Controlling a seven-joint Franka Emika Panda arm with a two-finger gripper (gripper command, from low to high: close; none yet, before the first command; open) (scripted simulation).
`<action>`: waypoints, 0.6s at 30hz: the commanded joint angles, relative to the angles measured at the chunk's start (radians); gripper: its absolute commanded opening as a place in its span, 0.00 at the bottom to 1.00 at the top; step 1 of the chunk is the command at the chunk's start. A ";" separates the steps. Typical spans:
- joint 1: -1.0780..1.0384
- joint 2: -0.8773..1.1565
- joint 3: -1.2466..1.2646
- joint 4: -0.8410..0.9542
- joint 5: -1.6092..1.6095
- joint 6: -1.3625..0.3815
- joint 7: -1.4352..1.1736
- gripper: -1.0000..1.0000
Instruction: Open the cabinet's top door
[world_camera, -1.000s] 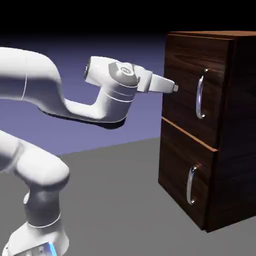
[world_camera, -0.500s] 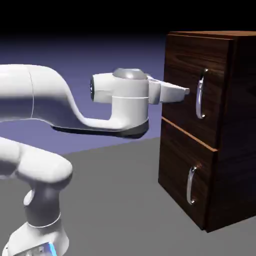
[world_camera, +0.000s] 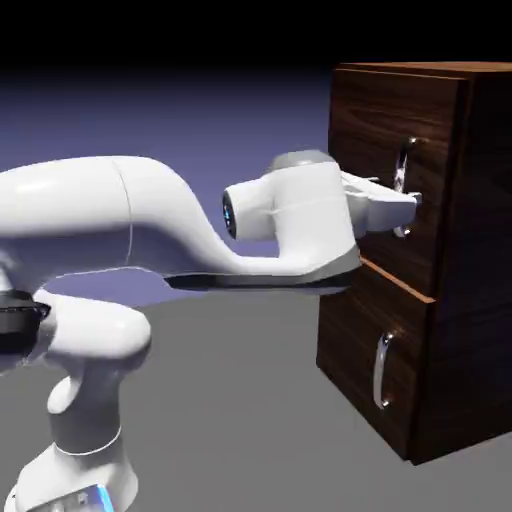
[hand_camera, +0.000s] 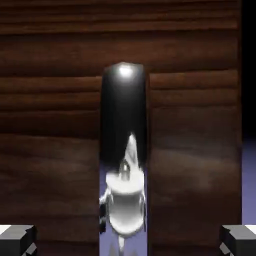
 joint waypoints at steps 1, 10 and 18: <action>0.000 0.000 0.000 0.000 0.000 0.000 0.000 0.00; -0.326 0.046 0.268 -0.198 0.144 -0.128 0.059 0.00; -0.596 -0.018 0.551 -0.383 0.422 -0.258 -0.022 0.00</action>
